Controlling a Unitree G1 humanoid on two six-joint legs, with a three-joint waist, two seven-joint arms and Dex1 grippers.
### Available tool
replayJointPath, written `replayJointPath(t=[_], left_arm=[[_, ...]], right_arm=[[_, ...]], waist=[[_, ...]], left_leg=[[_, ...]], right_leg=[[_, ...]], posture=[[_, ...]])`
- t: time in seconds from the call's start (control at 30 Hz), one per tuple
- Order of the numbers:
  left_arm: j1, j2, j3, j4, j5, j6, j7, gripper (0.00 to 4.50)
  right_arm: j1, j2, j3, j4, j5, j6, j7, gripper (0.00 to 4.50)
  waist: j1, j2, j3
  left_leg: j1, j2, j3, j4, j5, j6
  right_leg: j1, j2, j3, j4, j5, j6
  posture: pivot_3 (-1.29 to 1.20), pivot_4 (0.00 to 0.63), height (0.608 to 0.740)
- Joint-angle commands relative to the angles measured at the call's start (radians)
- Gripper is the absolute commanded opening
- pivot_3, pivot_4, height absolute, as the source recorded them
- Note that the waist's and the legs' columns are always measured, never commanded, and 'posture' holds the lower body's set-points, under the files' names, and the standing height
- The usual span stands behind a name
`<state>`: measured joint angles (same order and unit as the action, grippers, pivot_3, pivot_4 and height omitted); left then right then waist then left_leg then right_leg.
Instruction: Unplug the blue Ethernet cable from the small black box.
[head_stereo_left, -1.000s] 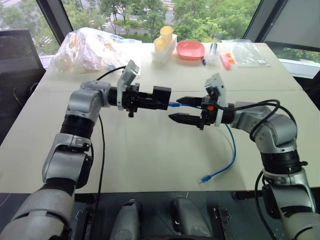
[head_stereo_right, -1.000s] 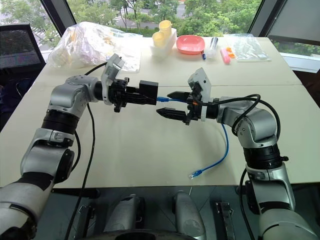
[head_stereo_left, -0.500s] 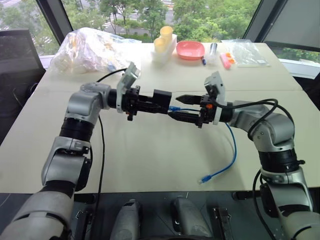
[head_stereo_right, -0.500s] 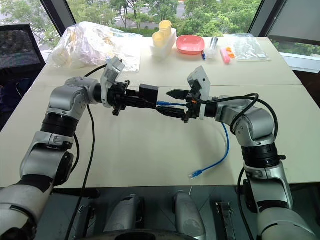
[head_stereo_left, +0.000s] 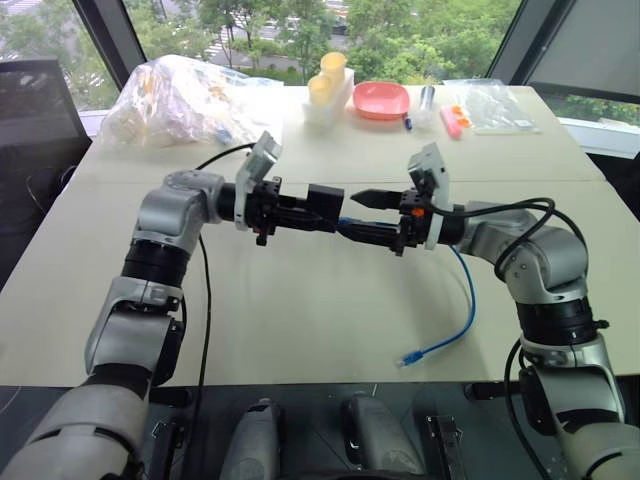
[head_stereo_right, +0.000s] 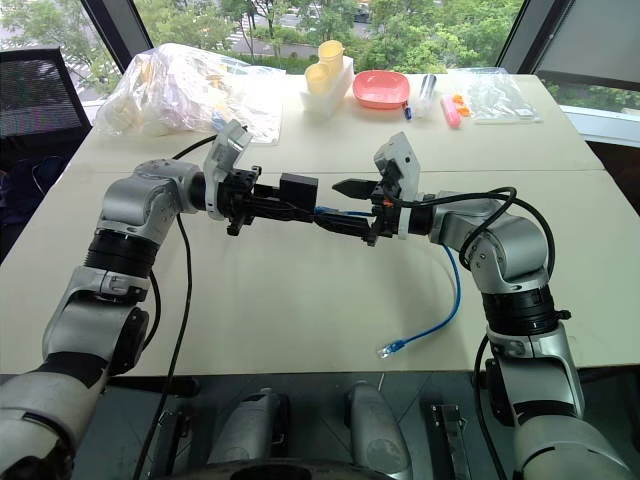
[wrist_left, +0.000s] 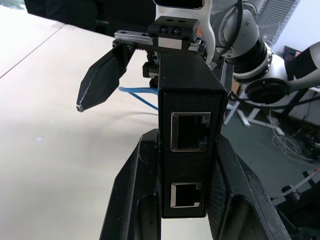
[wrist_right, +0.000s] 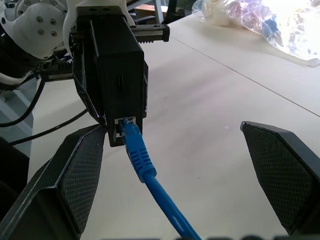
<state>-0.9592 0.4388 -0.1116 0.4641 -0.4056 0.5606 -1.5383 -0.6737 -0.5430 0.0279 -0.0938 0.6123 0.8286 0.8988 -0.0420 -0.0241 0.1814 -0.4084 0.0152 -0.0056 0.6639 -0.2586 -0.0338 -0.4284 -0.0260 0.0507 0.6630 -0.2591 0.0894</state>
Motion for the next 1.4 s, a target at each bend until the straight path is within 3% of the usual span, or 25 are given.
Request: replayJointPath(t=[0.03,0.2,0.3,1.4], left_arm=[[-0.012,0.001,0.012,-0.039,-0.023,0.000,-0.002,0.52],[-0.010,0.002,0.013,-0.046,-0.030,0.004,0.006,0.52],[-0.008,0.004,0.013,-0.051,-0.033,0.007,0.009,0.52],[-0.052,0.089,0.092,0.004,-0.076,0.048,0.009,0.52]], right_arm=[[-0.013,0.005,-0.030,-0.015,0.011,-0.021,-0.002,3.71],[-0.008,0.005,-0.023,-0.019,0.012,-0.021,0.008,1.29],[-0.005,0.003,-0.022,-0.020,0.008,-0.023,0.012,0.05],[0.029,-0.089,-0.052,0.058,-0.034,-0.093,0.012,0.03]], waist=[[0.000,0.000,0.000],[0.000,0.000,0.000],[0.000,0.000,0.000],[0.000,0.000,0.000]], left_leg=[[0.000,0.000,0.000,0.000,0.000,0.000],[0.000,0.000,0.000,0.000,0.000,0.000],[0.000,0.000,0.000,0.000,0.000,0.000],[0.000,0.000,0.000,0.000,0.000,0.000]], right_leg=[[0.000,0.000,0.000,0.000,0.000,0.000],[0.000,0.000,0.000,0.000,0.000,0.000],[0.000,0.000,0.000,0.000,0.000,0.000],[0.000,0.000,0.000,0.000,0.000,0.000]], posture=[[0.00,0.150,0.735],[0.00,0.150,0.735],[0.00,0.150,0.735],[0.00,0.150,0.735]])
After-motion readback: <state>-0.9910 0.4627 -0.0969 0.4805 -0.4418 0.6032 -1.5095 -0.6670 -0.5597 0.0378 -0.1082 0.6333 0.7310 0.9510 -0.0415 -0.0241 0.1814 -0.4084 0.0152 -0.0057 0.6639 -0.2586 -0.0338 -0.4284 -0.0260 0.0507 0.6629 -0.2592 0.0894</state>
